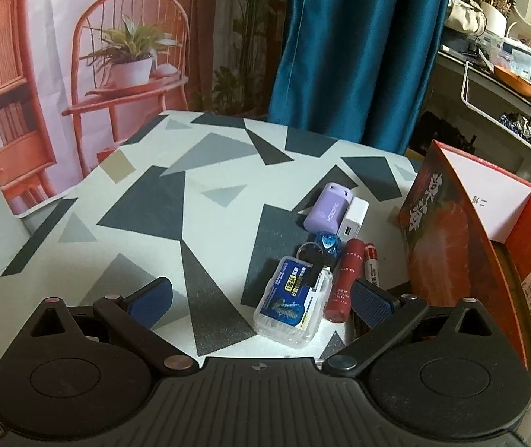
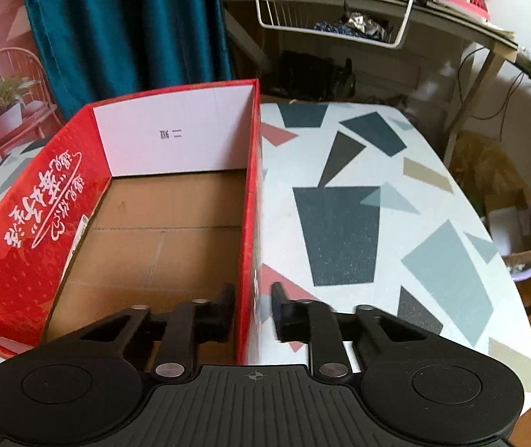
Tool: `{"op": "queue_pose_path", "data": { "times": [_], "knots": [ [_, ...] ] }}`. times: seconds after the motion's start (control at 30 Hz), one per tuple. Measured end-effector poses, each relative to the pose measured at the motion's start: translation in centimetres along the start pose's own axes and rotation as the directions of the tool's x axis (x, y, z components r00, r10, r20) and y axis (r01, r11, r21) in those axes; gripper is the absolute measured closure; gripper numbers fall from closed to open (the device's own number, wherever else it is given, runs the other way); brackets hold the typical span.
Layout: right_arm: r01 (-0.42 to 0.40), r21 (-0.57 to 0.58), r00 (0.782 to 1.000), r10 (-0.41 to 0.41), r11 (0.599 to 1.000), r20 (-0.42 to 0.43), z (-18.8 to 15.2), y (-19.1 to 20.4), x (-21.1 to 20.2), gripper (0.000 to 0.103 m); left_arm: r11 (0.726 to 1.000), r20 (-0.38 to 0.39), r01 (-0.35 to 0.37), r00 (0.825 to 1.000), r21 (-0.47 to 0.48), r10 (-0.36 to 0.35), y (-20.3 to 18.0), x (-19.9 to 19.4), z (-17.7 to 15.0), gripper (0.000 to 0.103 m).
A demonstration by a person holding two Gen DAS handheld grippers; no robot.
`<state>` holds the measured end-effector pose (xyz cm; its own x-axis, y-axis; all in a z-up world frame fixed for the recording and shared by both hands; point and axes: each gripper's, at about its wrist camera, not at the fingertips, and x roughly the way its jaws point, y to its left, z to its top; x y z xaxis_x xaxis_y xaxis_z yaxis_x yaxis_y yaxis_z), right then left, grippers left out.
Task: Organize rigid objects
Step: 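Move the left tool down to the pink-and-black checkered pen, then close the left gripper on the checkered pen and lift it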
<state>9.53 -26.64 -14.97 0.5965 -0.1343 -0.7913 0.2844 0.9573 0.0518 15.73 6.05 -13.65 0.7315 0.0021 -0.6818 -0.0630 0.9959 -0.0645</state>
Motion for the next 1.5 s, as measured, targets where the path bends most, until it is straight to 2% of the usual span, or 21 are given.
{"op": "queue_pose_path", "data": {
  "times": [0.27,0.47,0.5,0.57,0.63,0.73,0.93,1.0,1.1,1.27,1.5],
  "knots": [
    [-0.006,-0.002,1.0,0.006,1.0,-0.005,0.1,0.1,0.2,0.092,0.998,-0.1,0.053,0.994,0.022,-0.05,-0.9,2.2,-1.4,0.013],
    [-0.017,0.004,1.0,0.017,1.0,0.001,0.0,-0.1,0.2,0.092,0.995,-0.186,0.094,0.978,-0.021,-0.096,-0.9,3.5,-2.2,0.022],
    [-0.017,0.003,1.0,0.017,1.0,0.002,0.0,-0.1,0.1,0.092,0.994,-0.189,0.107,0.976,-0.02,-0.108,-1.2,3.4,-2.3,0.025],
    [-0.018,0.002,1.0,0.018,1.0,0.004,0.0,-0.1,0.1,0.092,0.987,-0.187,0.161,0.969,-0.007,-0.159,-1.9,3.1,-2.3,0.038],
    [-0.022,0.001,1.0,0.022,1.0,0.005,0.0,-0.1,0.2,0.091,0.976,-0.188,0.217,0.959,0.012,-0.211,-2.6,3.1,-2.2,0.058],
    [-0.029,-0.002,1.0,0.029,1.0,0.002,0.0,-0.3,0.1,0.091,0.965,-0.189,0.26,0.95,0.03,-0.25,-3.6,3.4,-2.3,0.068],
    [-0.038,-0.003,0.999,0.038,0.999,0.002,0.0,-0.4,0.1,0.091,0.961,-0.275,0.271,0.929,0.05,-0.247,-4.9,5.3,-3.6,0.072],
    [-0.04,0.002,0.999,0.04,0.999,0.005,0.0,-0.4,0.1,0.091,0.962,-0.287,0.261,0.93,0.079,-0.228,-5.2,5.7,-4.0,0.073],
    [-0.038,0.004,0.999,0.037,0.999,0.011,-0.1,-0.4,0.1,0.091,0.961,-0.271,0.241,0.942,0.139,-0.197,-5.5,5.9,-4.0,0.075],
    [-0.037,0.004,0.999,0.036,0.999,0.011,-0.1,-0.3,0.1,0.091,0.963,-0.266,0.234,0.945,0.136,-0.192,-5.4,6.9,-3.4,0.085],
    [-0.035,0.001,0.999,0.035,0.999,0.012,-0.2,-0.5,0.0,0.091,0.961,-0.248,0.234,0.949,0.15,-0.193,-5.6,7.3,-2.9,0.086]
  ]
}}
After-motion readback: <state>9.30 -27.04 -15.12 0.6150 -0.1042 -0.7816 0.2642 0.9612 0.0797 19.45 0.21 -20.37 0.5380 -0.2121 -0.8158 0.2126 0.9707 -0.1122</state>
